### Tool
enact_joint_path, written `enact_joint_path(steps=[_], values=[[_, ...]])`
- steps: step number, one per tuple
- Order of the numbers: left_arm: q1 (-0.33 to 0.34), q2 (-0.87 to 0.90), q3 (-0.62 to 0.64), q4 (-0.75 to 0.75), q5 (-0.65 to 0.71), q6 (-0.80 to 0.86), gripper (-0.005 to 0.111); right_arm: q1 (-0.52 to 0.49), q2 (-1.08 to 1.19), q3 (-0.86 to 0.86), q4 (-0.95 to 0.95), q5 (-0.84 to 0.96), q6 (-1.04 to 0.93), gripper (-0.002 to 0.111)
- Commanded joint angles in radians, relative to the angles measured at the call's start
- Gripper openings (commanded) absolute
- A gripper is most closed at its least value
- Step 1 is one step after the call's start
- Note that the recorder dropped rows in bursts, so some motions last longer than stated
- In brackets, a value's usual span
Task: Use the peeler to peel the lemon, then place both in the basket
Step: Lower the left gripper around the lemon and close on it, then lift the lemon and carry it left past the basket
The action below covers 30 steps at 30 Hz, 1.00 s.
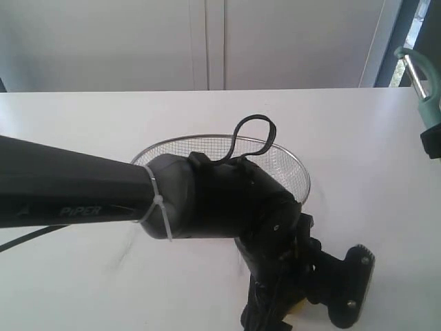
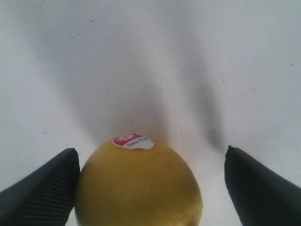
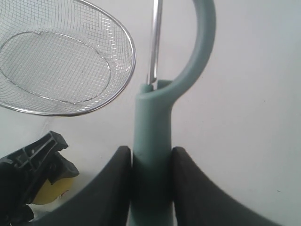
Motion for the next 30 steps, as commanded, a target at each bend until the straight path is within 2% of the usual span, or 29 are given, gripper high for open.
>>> enact_joint_path(steps=[1,5,14,23,30], values=[[-0.002,0.009,0.007,-0.015,0.038,-0.014,0.089,-0.006,-0.007,0.000,-0.001,-0.020,0.010,0.000],[-0.002,0.009,0.007,0.038,0.038,-0.014,0.086,-0.006,-0.007,0.000,-0.001,-0.020,0.013,0.000],[-0.002,0.009,0.007,0.083,0.042,-0.014,0.048,-0.006,-0.007,0.000,-0.001,-0.020,0.013,0.000],[-0.002,-0.034,-0.001,0.083,0.071,-0.069,0.002,-0.006,-0.007,0.000,-0.001,-0.020,0.013,0.000],[0.000,-0.173,-0.012,0.083,0.070,-0.126,0.000,-0.006,-0.007,0.000,-0.001,-0.020,0.013,0.000]])
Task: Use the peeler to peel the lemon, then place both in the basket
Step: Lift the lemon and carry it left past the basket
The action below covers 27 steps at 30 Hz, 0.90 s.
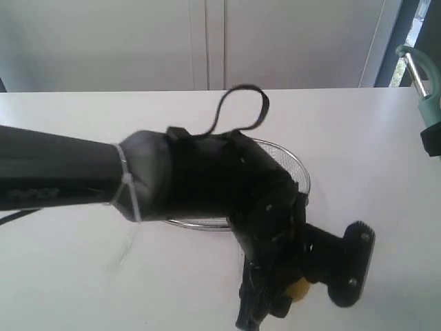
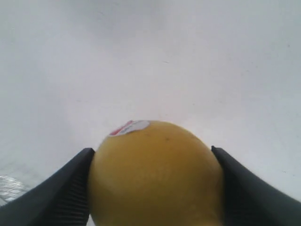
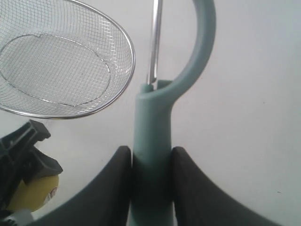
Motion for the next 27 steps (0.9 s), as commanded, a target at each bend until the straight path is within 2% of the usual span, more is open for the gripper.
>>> enact_joint_path(steps=[1,5,12,15,20,27], values=[[0.000,-0.103,-0.008,-0.003,0.010,-0.038,0.000,-0.006,-0.007,0.000,-0.002,-0.018,0.004,0.000],[0.038,-0.176,-0.008,-0.001,0.036,-0.062,0.000,-0.006,-0.007,0.000,-0.009,-0.020,0.004,0.000],[0.159,-0.286,-0.008,-0.025,0.172,-0.107,0.000,-0.006,-0.007,0.003,-0.020,-0.022,0.006,0.000],[0.216,-0.342,0.007,-0.087,0.189,-0.104,0.000,-0.006,-0.007,0.002,-0.018,-0.025,0.006,0.000],[0.352,-0.439,0.095,-0.178,0.195,-0.092,0.000,-0.006,-0.007,0.002,-0.018,-0.025,0.006,0.000],[0.489,-0.611,0.232,-0.434,0.187,0.080,0.000,-0.006,-0.007,0.002,-0.018,-0.036,0.006,0.000]])
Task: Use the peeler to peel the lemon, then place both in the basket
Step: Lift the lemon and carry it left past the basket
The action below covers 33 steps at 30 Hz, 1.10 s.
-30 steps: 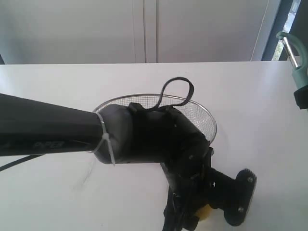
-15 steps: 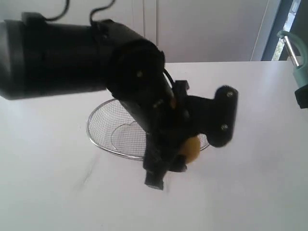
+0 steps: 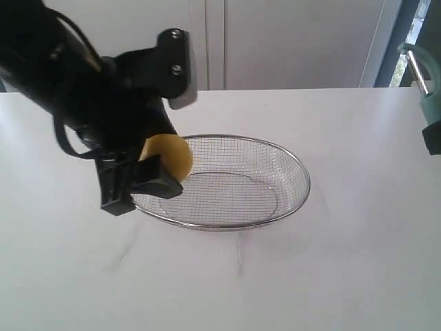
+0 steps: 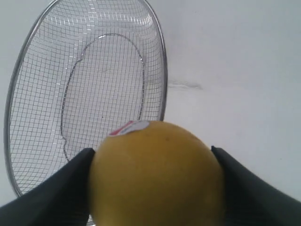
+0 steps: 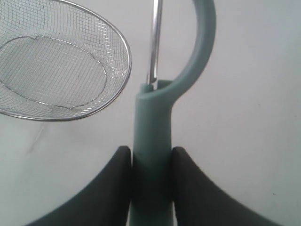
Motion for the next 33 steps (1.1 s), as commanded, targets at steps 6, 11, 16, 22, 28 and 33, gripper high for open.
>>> enact_joint_path(steps=[6,11,16,22,28,33], values=[[0.151,-0.247,0.167,-0.187,0.035,0.140,0.000,-0.006,-0.007,0.002,-0.007,-0.032,0.004,0.000],[0.206,-0.368,0.263,-0.193,0.019,0.174,0.000,-0.006,-0.007,0.002,0.000,-0.036,0.004,0.000],[0.206,-0.427,0.316,-0.193,-0.001,0.174,0.000,-0.004,0.010,0.002,0.106,-0.037,0.004,0.000],[0.206,-0.431,0.371,-0.212,-0.066,0.171,0.000,0.039,0.064,0.002,0.305,0.031,-0.183,0.000],[0.206,-0.418,0.423,-0.222,-0.175,0.171,0.000,0.120,0.137,0.002,0.310,0.027,-0.237,0.000],[0.206,-0.401,0.455,-0.222,-0.244,0.154,0.000,0.204,0.220,-0.003,0.309,-0.021,-0.262,0.000]])
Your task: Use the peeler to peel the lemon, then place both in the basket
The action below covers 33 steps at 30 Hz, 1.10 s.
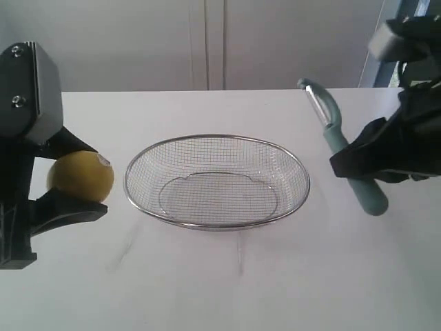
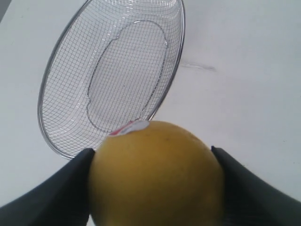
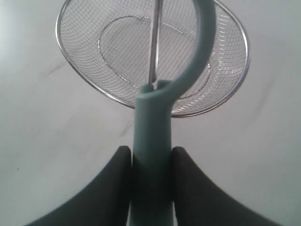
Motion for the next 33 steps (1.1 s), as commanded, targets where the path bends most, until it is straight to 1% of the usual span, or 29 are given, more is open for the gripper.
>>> enact_joint_path(steps=[1,5,7,9,14,17,20,24,26,28,30,33], values=[[0.002,0.010,0.028,-0.027,-0.050,-0.016,0.000,0.079,0.072,-0.011,0.002,-0.044,-0.037,0.000],[0.002,0.020,0.031,-0.027,-0.078,-0.019,0.000,0.141,0.144,-0.057,-0.033,-0.048,-0.035,0.000],[0.002,0.022,0.034,-0.035,-0.103,-0.055,0.000,0.173,0.186,-0.093,-0.070,-0.045,-0.020,0.000],[0.002,0.026,0.034,-0.037,-0.115,-0.089,0.000,0.200,0.227,-0.137,-0.128,-0.028,0.020,0.000],[0.002,0.054,0.034,-0.045,-0.148,-0.114,0.000,0.258,0.329,-0.257,-0.255,0.016,0.125,0.000],[0.002,0.080,0.034,-0.045,-0.186,-0.162,0.000,0.276,0.371,-0.301,-0.277,0.015,0.148,0.000],[0.002,0.109,0.029,-0.020,-0.192,-0.162,0.000,0.292,0.387,-0.311,-0.293,0.029,0.185,0.000],[0.002,0.163,-0.019,-0.020,-0.213,-0.202,0.000,0.294,0.387,-0.311,-0.314,0.079,0.210,0.000],[0.000,0.200,-0.051,-0.020,-0.185,-0.205,0.000,0.294,0.387,-0.311,-0.317,0.078,0.210,0.000],[-0.002,0.230,-0.075,-0.012,-0.106,-0.190,0.000,0.294,0.387,-0.311,-0.321,0.060,0.210,0.000],[-0.023,0.240,-0.078,0.025,-0.066,-0.155,0.000,0.294,0.387,-0.311,-0.321,0.056,0.208,0.000],[-0.067,0.240,-0.074,0.096,-0.044,-0.147,0.000,0.294,0.387,-0.311,-0.309,0.060,0.208,0.000]])
